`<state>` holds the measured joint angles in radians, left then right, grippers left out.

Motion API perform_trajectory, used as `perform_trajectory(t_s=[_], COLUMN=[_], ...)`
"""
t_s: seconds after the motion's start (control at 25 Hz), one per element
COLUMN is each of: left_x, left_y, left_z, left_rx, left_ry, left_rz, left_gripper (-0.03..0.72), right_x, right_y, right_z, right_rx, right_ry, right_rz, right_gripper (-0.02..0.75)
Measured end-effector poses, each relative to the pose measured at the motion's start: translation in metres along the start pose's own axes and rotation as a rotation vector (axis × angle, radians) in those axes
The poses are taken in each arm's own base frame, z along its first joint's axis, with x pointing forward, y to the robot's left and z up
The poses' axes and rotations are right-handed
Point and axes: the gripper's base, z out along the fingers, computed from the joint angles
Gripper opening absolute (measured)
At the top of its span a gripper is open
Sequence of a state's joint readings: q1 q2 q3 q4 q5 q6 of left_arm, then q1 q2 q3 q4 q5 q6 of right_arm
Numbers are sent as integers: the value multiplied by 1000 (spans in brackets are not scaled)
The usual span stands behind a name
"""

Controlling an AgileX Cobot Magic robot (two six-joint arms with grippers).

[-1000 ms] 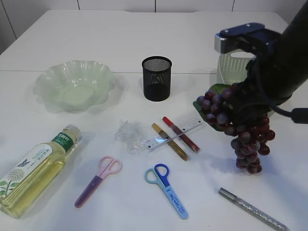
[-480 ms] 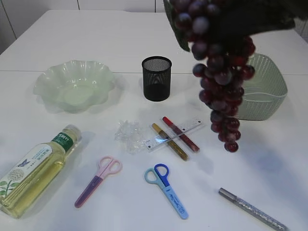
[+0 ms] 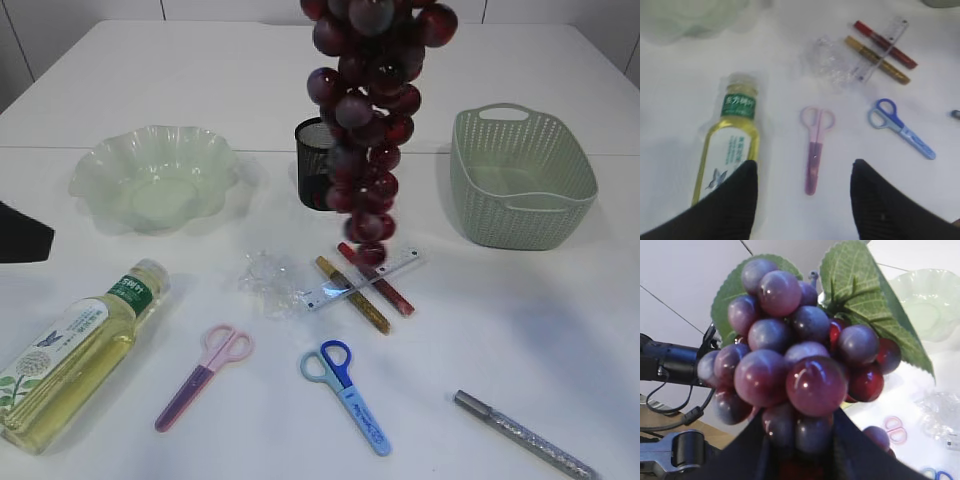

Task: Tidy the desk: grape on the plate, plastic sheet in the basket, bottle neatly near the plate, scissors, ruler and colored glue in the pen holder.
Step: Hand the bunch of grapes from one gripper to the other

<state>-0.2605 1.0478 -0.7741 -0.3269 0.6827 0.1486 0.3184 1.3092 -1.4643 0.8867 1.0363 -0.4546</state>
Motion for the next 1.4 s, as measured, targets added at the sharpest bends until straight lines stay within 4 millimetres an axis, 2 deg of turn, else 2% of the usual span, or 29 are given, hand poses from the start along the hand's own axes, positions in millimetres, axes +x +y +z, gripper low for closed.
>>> perform_trajectory(t_s=[0.44, 0.64, 0.72, 0.96, 1.24, 1.4], left_x=[-20, -29, -32, -38, -56, -61], left_y=[-53, -71, -76, -87, -111, -117], left_z=[-4, -3, 0, 18, 28, 42], left_rx=[343, 491, 555, 689, 772, 782], left_ry=[-307, -421, -451, -457, -467, -442], left_rz=[247, 261, 255, 271, 355, 352], left_gripper=[435, 441, 474, 630, 652, 653], right_x=[-1, -2, -2, -3, -3, -4], right_y=[2, 3, 4, 6, 6, 7], right_z=[0, 0, 0, 0, 0, 0], right_rx=[-25, -37, -47, -64, -69, -73], right_ry=[-13, -20, -25, -35, -38, -40], right_rz=[-17, -30, -34, -43, -45, -42], right_gripper=[202, 202, 202, 200, 199, 199])
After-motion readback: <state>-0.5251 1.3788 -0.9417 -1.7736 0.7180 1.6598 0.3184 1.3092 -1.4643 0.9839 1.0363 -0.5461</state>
